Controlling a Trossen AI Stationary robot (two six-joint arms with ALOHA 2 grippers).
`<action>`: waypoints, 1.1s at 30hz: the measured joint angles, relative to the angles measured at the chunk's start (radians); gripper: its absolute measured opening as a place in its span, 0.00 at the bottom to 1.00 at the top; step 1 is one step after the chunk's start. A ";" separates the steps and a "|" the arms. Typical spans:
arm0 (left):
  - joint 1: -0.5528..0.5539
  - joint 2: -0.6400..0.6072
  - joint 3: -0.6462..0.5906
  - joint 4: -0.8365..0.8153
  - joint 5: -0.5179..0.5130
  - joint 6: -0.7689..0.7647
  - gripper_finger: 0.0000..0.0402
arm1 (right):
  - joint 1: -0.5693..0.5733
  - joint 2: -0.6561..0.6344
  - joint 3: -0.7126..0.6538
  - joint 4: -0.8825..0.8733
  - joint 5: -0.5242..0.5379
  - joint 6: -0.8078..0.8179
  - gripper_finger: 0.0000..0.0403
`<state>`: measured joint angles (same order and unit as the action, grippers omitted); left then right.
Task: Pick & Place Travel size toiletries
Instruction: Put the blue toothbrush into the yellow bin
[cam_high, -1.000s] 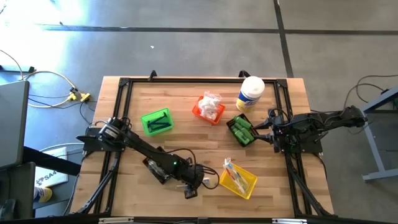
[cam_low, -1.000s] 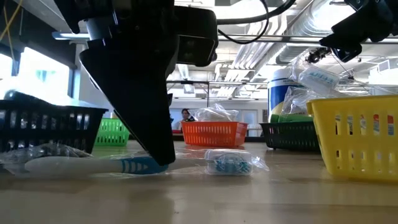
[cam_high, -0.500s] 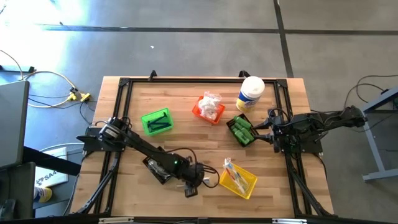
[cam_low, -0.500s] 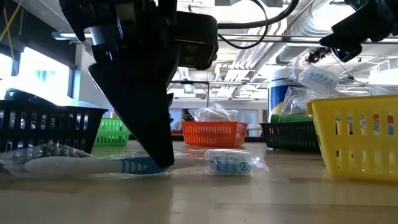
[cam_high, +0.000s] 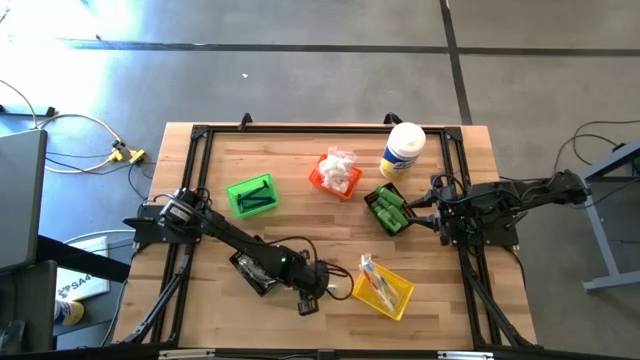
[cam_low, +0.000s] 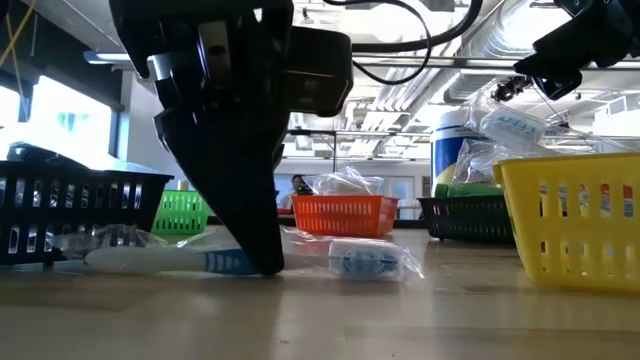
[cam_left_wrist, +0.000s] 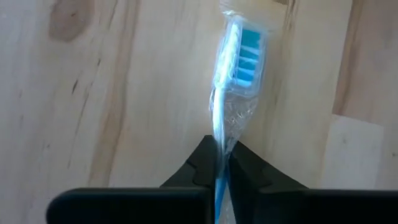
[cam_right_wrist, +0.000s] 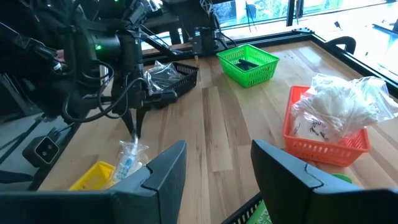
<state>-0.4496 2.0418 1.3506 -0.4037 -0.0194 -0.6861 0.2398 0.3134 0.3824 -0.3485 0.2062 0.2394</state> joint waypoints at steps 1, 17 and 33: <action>0.000 0.000 0.000 0.002 0.006 0.000 0.02 | 0.000 0.000 0.000 0.000 0.000 0.000 0.43; 0.033 -0.098 0.009 -0.013 0.023 0.052 0.02 | 0.000 0.000 0.000 0.000 0.000 0.000 0.43; 0.151 -0.258 0.010 -0.022 0.004 0.397 0.03 | 0.000 0.000 0.000 0.039 0.000 0.000 0.43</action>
<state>-0.2982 1.7840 1.3609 -0.4259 -0.0154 -0.2891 0.2398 0.3130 0.3828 -0.3096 0.2063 0.2394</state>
